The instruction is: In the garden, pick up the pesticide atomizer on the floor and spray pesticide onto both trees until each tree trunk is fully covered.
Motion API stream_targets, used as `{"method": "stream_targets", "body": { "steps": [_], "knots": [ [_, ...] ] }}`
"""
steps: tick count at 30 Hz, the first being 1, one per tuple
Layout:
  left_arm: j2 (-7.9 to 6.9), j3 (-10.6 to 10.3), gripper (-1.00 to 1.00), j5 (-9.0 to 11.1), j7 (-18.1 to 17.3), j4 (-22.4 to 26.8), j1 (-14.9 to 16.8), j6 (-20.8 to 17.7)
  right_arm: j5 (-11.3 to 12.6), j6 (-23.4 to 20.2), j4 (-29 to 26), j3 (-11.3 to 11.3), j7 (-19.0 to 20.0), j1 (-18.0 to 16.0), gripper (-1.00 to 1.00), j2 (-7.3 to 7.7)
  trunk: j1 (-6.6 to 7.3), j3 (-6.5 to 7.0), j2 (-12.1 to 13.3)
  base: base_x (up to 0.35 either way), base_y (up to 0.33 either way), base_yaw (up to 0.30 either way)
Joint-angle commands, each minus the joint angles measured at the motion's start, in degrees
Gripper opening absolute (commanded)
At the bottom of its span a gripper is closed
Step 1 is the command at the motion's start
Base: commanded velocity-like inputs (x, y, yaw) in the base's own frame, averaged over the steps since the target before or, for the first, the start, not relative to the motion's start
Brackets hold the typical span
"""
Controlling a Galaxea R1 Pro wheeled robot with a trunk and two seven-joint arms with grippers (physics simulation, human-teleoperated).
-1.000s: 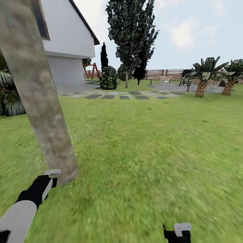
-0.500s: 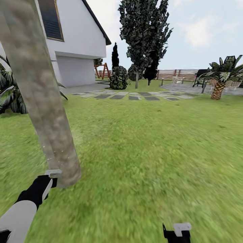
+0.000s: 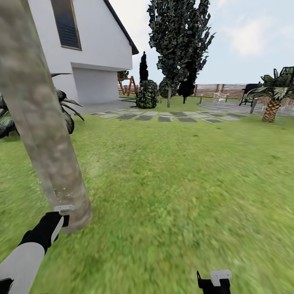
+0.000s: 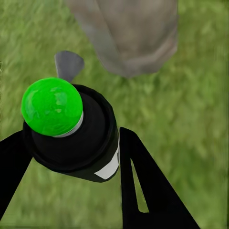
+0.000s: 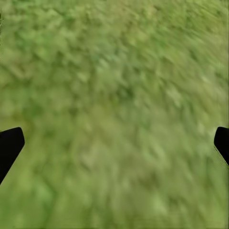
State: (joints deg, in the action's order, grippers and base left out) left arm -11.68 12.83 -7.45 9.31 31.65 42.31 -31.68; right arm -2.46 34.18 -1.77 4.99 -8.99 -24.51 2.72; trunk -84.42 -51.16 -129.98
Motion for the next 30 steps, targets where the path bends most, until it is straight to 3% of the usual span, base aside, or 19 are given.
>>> {"method": "stream_targets", "body": {
  "steps": [1, 7, 17, 30],
  "knots": [
    [0.05, 0.19, -1.0, -0.64, -0.17, 0.08, 0.05, -0.32, -0.27, 0.01, 0.02, 0.46, -0.59, -0.01, 1.0, 0.01, -0.01, -0.06, -0.02, 0.167, -0.232, 0.258],
    [0.07, 0.18, -1.0, -0.64, -0.17, 0.08, 0.05, -0.32, -0.27, 0.01, 0.02, 0.46, -0.59, -0.04, 1.0, 0.01, -0.01, -0.06, -0.02, 0.132, -0.246, 0.269],
    [0.51, 0.17, -1.0, -0.64, -0.02, 0.08, 0.05, -0.26, -0.27, 0.01, 0.02, 0.46, -0.59, -0.01, 1.0, 0.01, -0.01, -0.06, -0.02, 0.006, -0.271, 0.029],
    [0.6, 0.19, -1.0, -0.64, 0.02, 0.12, 0.05, -0.23, -0.27, 0.01, 0.02, 0.46, -0.59, -0.03, 1.0, 0.01, -0.01, -0.06, -0.02, 0.133, -0.261, 0.267]
  ]
}}
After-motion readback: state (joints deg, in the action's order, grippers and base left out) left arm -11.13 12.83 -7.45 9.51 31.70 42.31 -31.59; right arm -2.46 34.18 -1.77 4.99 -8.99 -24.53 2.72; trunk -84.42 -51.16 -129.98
